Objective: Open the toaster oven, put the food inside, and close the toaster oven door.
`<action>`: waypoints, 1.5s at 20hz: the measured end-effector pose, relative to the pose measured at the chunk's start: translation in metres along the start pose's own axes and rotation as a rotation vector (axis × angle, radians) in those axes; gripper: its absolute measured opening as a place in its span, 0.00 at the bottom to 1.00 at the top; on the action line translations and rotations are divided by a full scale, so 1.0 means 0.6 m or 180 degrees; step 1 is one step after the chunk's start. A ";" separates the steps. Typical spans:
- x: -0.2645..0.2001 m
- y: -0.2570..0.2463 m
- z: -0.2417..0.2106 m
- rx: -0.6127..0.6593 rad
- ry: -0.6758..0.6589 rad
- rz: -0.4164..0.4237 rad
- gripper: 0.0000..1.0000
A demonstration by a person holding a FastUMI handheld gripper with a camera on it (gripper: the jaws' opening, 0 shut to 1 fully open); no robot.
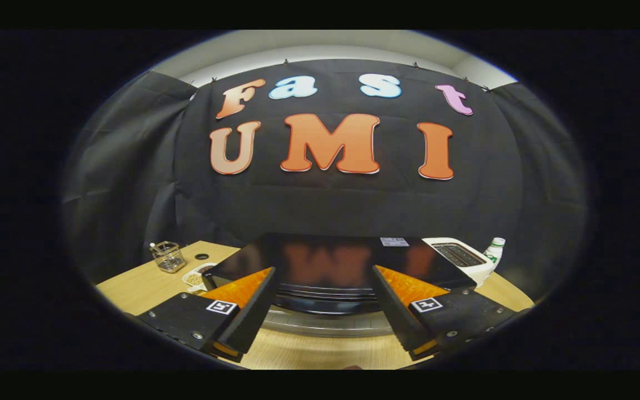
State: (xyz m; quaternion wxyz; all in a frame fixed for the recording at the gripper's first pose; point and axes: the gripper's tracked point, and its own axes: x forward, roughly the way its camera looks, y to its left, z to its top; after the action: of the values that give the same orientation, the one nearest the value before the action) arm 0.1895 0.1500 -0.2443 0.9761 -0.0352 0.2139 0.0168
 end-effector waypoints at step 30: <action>-0.180 0.044 -0.315 0.0548 0.1705 0.1163 0.72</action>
State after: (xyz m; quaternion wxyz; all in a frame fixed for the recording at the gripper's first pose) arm 0.0113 0.1602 -0.3719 0.8655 0.0831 0.4662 0.1635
